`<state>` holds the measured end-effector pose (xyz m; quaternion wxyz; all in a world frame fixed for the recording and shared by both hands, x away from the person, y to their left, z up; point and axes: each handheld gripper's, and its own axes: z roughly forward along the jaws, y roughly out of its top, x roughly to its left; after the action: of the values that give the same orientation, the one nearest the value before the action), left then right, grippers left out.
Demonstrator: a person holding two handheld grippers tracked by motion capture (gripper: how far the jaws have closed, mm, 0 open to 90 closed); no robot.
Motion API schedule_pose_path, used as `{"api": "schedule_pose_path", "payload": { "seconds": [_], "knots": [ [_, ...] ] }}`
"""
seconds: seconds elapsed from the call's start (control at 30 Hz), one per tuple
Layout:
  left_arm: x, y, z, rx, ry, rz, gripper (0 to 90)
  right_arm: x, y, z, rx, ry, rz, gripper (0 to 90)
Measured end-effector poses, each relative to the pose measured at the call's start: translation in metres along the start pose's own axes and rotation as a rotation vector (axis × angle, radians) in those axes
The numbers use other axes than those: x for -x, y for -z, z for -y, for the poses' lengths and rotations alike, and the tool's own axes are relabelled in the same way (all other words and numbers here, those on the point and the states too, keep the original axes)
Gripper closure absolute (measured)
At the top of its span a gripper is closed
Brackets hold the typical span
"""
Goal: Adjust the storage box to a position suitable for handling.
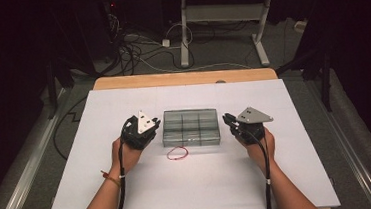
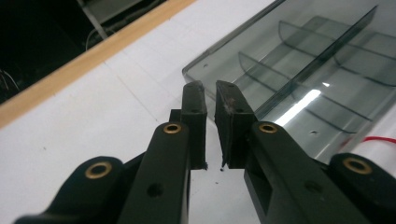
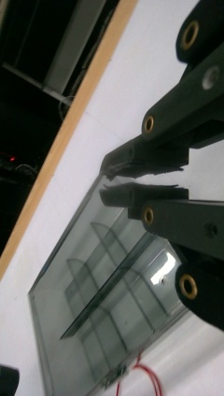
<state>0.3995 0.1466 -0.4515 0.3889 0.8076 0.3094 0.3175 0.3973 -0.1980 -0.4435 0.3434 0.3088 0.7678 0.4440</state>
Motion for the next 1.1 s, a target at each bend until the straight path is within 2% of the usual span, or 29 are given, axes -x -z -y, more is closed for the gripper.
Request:
{"api": "schedule_pose_path", "payload": {
  "seconds": [0.07,0.1,0.23,0.27,0.33,0.37,0.4,0.43,0.47,0.5,0.53,0.6,0.67,0.73,0.83,0.97,1.1],
  "knots": [
    [0.001,0.005,-0.001,0.021,-0.005,0.005,80.0,-0.001,0.002,-0.001,0.008,0.007,-0.002,80.7],
    [0.001,0.007,-0.001,0.026,-0.008,0.009,77.5,-0.003,0.008,-0.004,0.03,0.013,-0.01,77.6],
    [0.003,0.015,0.0,0.041,-0.054,0.011,77.1,-0.007,0.015,-0.008,0.052,0.029,-0.025,74.7],
    [0.003,0.017,0.0,0.047,-0.056,0.014,73.2,-0.009,0.017,-0.01,0.06,0.034,-0.03,72.8],
    [0.002,0.023,0.001,0.062,-0.059,0.026,73.1,-0.011,0.021,-0.013,0.071,0.042,-0.04,70.4],
    [0.002,0.026,0.001,0.07,-0.065,0.028,69.1,-0.012,0.023,-0.015,0.083,0.046,-0.044,67.6],
    [0.003,0.029,0.001,0.074,-0.075,0.024,60.0,-0.016,0.026,-0.017,0.105,0.051,-0.045,62.0],
    [0.003,0.031,0.001,0.084,-0.074,0.027,60.0,-0.016,0.026,-0.017,0.105,0.051,-0.045,62.0],
    [0.004,0.035,0.001,0.095,-0.071,0.031,50.9,-0.02,0.029,-0.018,0.118,0.063,-0.042,52.0],
    [0.004,0.037,0.002,0.104,-0.073,0.034,50.9,-0.02,0.029,-0.018,0.118,0.063,-0.042,52.0],
    [0.005,0.039,0.002,0.112,-0.075,0.034,46.3,-0.022,0.031,-0.018,0.127,0.056,-0.036,49.6],
    [0.006,0.042,0.003,0.118,-0.08,0.035,34.5,-0.026,0.036,-0.019,0.163,0.041,-0.077,44.4],
    [0.009,0.046,0.005,0.118,-0.097,0.033,31.7,-0.028,0.038,-0.02,0.163,0.045,-0.088,42.8],
    [0.011,0.049,0.009,0.121,-0.112,0.023,28.5,-0.032,0.041,-0.02,0.154,0.067,-0.089,39.6],
    [0.012,0.055,0.02,0.129,-0.125,0.017,28.3,-0.037,0.047,-0.017,0.152,0.094,-0.089,37.3],
    [0.01,0.065,0.036,0.133,-0.096,0.023,22.3,-0.042,0.056,-0.006,0.146,0.11,-0.093,35.7],
    [0.013,0.076,0.056,0.121,-0.109,0.022,22.2,-0.043,0.064,0.007,0.136,0.112,-0.097,34.4]
  ]
}}
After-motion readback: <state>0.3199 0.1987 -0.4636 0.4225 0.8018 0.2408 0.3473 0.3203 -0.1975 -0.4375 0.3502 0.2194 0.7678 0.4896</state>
